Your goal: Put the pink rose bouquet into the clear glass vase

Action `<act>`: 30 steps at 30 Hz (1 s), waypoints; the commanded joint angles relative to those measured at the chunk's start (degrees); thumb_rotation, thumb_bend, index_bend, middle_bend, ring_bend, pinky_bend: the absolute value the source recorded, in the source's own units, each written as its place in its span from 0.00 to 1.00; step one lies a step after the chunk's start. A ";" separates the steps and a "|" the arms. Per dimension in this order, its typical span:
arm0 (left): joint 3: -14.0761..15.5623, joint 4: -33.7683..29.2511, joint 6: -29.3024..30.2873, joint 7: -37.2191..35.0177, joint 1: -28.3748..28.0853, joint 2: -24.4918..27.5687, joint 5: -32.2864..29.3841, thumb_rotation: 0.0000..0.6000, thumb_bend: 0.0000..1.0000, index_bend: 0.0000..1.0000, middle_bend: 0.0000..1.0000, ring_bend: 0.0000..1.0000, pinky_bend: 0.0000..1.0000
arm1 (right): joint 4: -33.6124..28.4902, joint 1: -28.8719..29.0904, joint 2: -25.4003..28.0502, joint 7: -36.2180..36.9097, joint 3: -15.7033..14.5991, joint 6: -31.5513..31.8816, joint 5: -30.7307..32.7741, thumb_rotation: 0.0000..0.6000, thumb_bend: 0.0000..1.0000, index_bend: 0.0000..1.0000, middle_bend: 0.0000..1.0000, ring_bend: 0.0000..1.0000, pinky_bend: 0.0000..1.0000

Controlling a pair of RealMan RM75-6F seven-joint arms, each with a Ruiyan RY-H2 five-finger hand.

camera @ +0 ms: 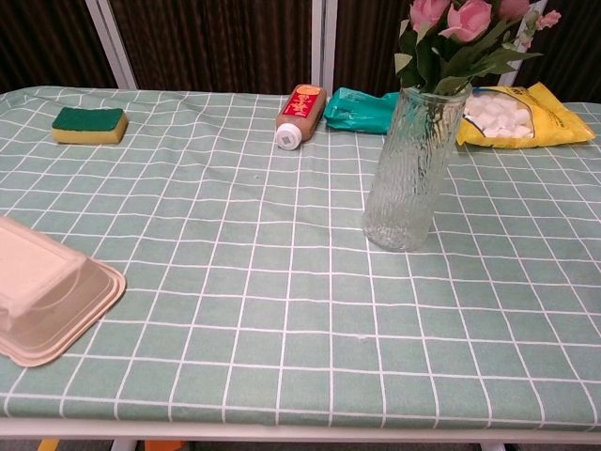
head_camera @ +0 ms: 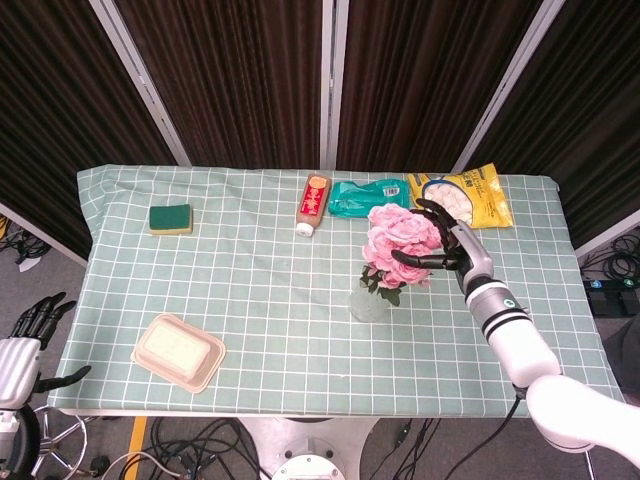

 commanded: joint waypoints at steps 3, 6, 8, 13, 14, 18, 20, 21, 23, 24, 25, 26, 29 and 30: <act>0.02 0.01 0.17 -0.01 0.13 0.10 -0.01 1.00 0.06 0.11 0.02 0.00 0.12 | -2.42 -3.41 1.95 1.57 1.73 2.12 -6.97 1.00 0.01 0.06 0.07 0.00 0.00; -0.05 -0.04 0.03 0.00 0.08 0.24 -0.16 1.00 0.06 0.11 0.02 0.00 0.12 | -4.51 -6.01 4.96 1.54 2.67 4.37 -11.26 1.00 0.01 0.05 0.07 0.00 0.00; -0.10 -0.15 0.07 0.06 0.07 0.28 -0.16 1.00 0.06 0.11 0.02 0.00 0.12 | -6.03 -8.37 7.39 0.53 2.59 6.56 -15.49 1.00 0.01 0.04 0.07 0.00 0.00; -0.06 -0.39 -0.34 0.54 -0.08 0.32 -0.21 1.00 0.06 0.11 0.02 0.00 0.12 | -7.93 -17.10 13.18 2.37 1.32 8.32 -25.55 1.00 0.01 0.00 0.07 0.00 0.00; -0.03 -0.48 -0.51 0.82 -0.15 0.27 -0.22 1.00 0.06 0.11 0.02 0.00 0.12 | -7.82 -19.68 14.33 3.46 0.65 8.38 -28.33 1.00 0.01 0.00 0.07 0.00 0.00; -0.05 -0.89 -0.98 1.92 -0.42 -0.02 -0.20 1.00 0.06 0.11 0.02 0.00 0.12 | -6.28 -27.56 14.69 4.90 -3.52 11.33 -40.14 1.00 0.00 0.00 0.08 0.00 0.00; -0.03 -1.13 -1.32 2.55 -0.58 -0.16 -0.23 1.00 0.06 0.11 0.02 0.00 0.12 | -3.84 -31.02 12.69 1.66 -7.70 14.60 -48.15 1.00 0.00 0.00 0.08 0.00 0.00; -0.02 -1.22 -1.52 2.82 -0.67 -0.21 -0.26 1.00 0.06 0.11 0.02 0.00 0.12 | -2.34 -32.18 11.30 -0.64 -9.72 16.28 -51.56 1.00 0.01 0.00 0.08 0.00 0.00; -0.05 -1.43 -1.82 3.47 -0.83 -0.35 -0.32 1.00 0.06 0.11 0.02 0.00 0.12 | 1.83 -34.21 7.29 -6.46 -14.21 20.09 -58.16 1.00 0.01 0.00 0.08 0.00 0.00; -0.09 -1.51 -1.87 3.73 -0.88 -0.44 -0.36 1.00 0.06 0.11 0.02 0.00 0.12 | 3.85 -34.81 5.39 -8.77 -15.90 21.42 -60.38 1.00 0.01 0.00 0.08 0.00 0.00; -0.12 -1.56 -1.92 3.95 -0.91 -0.55 -0.41 1.00 0.06 0.11 0.02 0.00 0.12 | 5.86 -35.30 3.56 -10.78 -17.41 22.48 -62.22 1.00 0.01 0.00 0.08 0.00 0.00; -0.18 -1.59 -1.99 4.22 -0.95 -0.70 -0.49 1.00 0.06 0.11 0.02 0.00 0.12 | 8.54 -35.82 1.27 -13.03 -19.12 23.60 -64.27 1.00 0.01 0.00 0.07 0.00 0.00; -0.37 -1.50 -2.12 4.80 -1.06 -1.12 -0.75 1.00 0.06 0.11 0.02 0.00 0.12 | 15.16 -36.52 -3.27 -18.10 -22.78 24.82 -68.54 1.00 0.01 0.00 0.06 0.00 0.00; -0.43 -1.47 -2.09 4.90 -1.07 -1.25 -0.81 1.00 0.06 0.11 0.02 0.00 0.12 | 17.17 -36.68 -4.51 -19.74 -23.84 25.21 -70.13 1.00 0.01 0.00 0.06 0.00 0.00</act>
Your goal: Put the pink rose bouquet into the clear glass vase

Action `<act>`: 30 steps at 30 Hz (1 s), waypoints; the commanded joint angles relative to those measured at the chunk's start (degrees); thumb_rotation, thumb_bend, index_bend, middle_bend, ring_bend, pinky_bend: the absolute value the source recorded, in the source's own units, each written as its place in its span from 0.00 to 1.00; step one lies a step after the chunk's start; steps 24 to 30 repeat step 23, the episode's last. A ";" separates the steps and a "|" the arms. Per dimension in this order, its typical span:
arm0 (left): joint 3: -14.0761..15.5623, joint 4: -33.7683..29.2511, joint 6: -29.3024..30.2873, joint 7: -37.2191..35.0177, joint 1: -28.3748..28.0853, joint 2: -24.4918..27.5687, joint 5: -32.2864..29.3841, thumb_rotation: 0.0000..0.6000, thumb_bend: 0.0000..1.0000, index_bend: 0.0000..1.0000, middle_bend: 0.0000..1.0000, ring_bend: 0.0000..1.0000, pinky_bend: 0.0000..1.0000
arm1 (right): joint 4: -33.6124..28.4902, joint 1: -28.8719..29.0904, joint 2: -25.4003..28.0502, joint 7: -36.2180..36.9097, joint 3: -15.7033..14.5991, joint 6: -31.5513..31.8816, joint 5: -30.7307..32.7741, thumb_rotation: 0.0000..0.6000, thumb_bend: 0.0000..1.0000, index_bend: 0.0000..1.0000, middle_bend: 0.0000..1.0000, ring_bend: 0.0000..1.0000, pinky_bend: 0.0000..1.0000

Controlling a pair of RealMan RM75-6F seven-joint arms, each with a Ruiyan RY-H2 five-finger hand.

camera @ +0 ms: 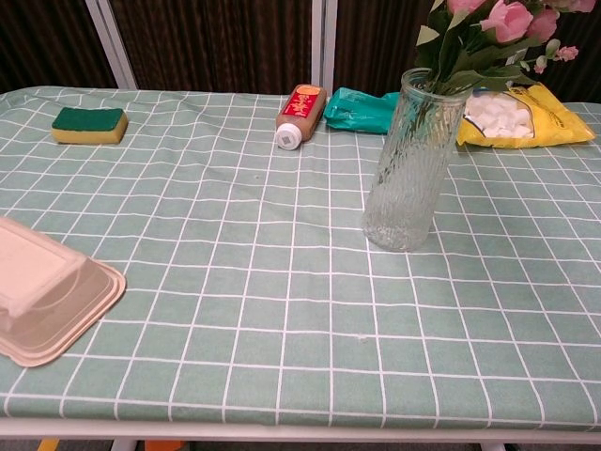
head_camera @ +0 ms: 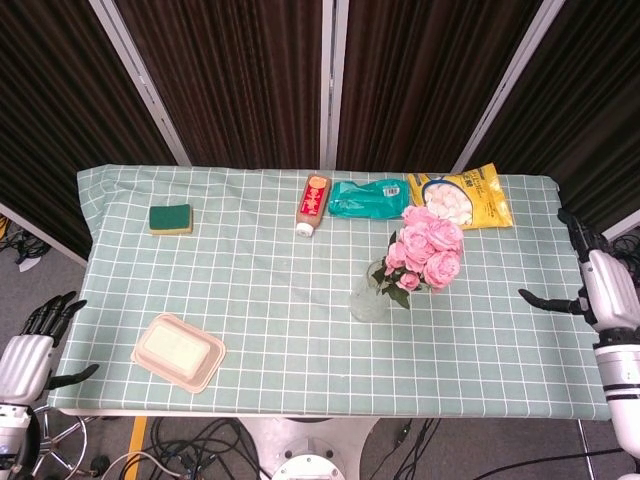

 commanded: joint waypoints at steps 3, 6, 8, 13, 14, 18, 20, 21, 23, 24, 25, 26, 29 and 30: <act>-0.28 0.34 0.26 0.50 0.02 -0.62 -0.24 1.00 0.06 0.11 0.02 0.00 0.12 | 16.63 -4.59 -12.25 -14.05 -11.11 6.78 -13.96 1.00 0.01 0.00 0.04 0.00 0.00; -0.41 0.66 0.74 0.56 0.22 -0.94 -0.32 1.00 0.06 0.11 0.02 0.00 0.12 | 21.53 -6.64 -17.06 -16.55 -13.64 10.85 -18.98 1.00 0.00 0.00 0.03 0.00 0.00; -0.44 0.74 0.99 0.65 0.28 -0.92 -0.23 1.00 0.06 0.11 0.02 0.00 0.12 | 25.12 -8.49 -20.66 -18.12 -15.07 14.75 -22.46 1.00 0.00 0.00 0.03 0.00 0.00; -0.62 0.69 1.53 0.86 0.23 -0.33 0.10 1.00 0.06 0.11 0.02 0.00 0.12 | 30.87 -12.46 -27.01 -22.18 -17.40 21.34 -26.88 1.00 0.00 0.00 0.00 0.00 0.00; -0.72 0.67 1.77 0.83 0.24 -0.21 0.17 1.00 0.06 0.11 0.02 0.00 0.12 | 31.68 -13.28 -28.15 -22.56 -17.71 22.41 -27.37 1.00 0.00 0.00 0.00 0.00 0.00; -1.02 0.76 2.82 0.64 0.50 -0.09 0.28 1.00 0.06 0.11 0.02 0.00 0.12 | 33.91 -15.28 -30.53 -22.90 -18.19 24.82 -28.37 1.00 0.00 0.00 0.00 0.00 0.00; -1.08 0.99 3.22 0.51 0.67 -0.16 0.28 1.00 0.06 0.11 0.02 0.00 0.12 | 34.38 -15.92 -30.94 -22.17 -18.13 25.39 -28.51 1.00 0.00 0.00 0.00 0.00 0.00; -1.12 1.09 3.39 0.45 0.75 -0.25 0.25 1.00 0.06 0.11 0.02 0.00 0.12 | 34.57 -16.14 -30.98 -21.93 -18.03 25.59 -28.52 1.00 0.00 0.00 0.00 0.00 0.00; -1.22 1.34 3.80 0.25 0.93 -0.53 0.20 1.00 0.06 0.11 0.02 0.00 0.12 | 34.71 -16.52 -30.87 -21.26 -17.77 25.63 -28.25 1.00 0.00 0.00 0.00 0.00 0.00; -1.22 1.34 3.80 0.25 0.93 -0.53 0.20 1.00 0.06 0.11 0.02 0.00 0.12 | 34.71 -16.52 -30.87 -21.26 -17.77 25.63 -28.25 1.00 0.00 0.00 0.00 0.00 0.00; -1.22 1.34 3.80 0.25 0.93 -0.53 0.20 1.00 0.06 0.11 0.02 0.00 0.12 | 34.71 -16.52 -30.87 -21.26 -17.77 25.63 -28.25 1.00 0.00 0.00 0.00 0.00 0.00; -1.22 1.34 3.80 0.25 0.93 -0.53 0.20 1.00 0.06 0.11 0.02 0.00 0.12 | 34.71 -16.52 -30.87 -21.26 -17.77 25.63 -28.25 1.00 0.00 0.00 0.00 0.00 0.00; -1.22 1.34 3.80 0.25 0.93 -0.53 0.20 1.00 0.06 0.11 0.02 0.00 0.12 | 34.71 -16.52 -30.87 -21.26 -17.77 25.63 -28.25 1.00 0.00 0.00 0.00 0.00 0.00; -1.22 1.34 3.80 0.25 0.93 -0.53 0.20 1.00 0.06 0.11 0.02 0.00 0.12 | 34.71 -16.52 -30.87 -21.26 -17.77 25.63 -28.25 1.00 0.00 0.00 0.00 0.00 0.00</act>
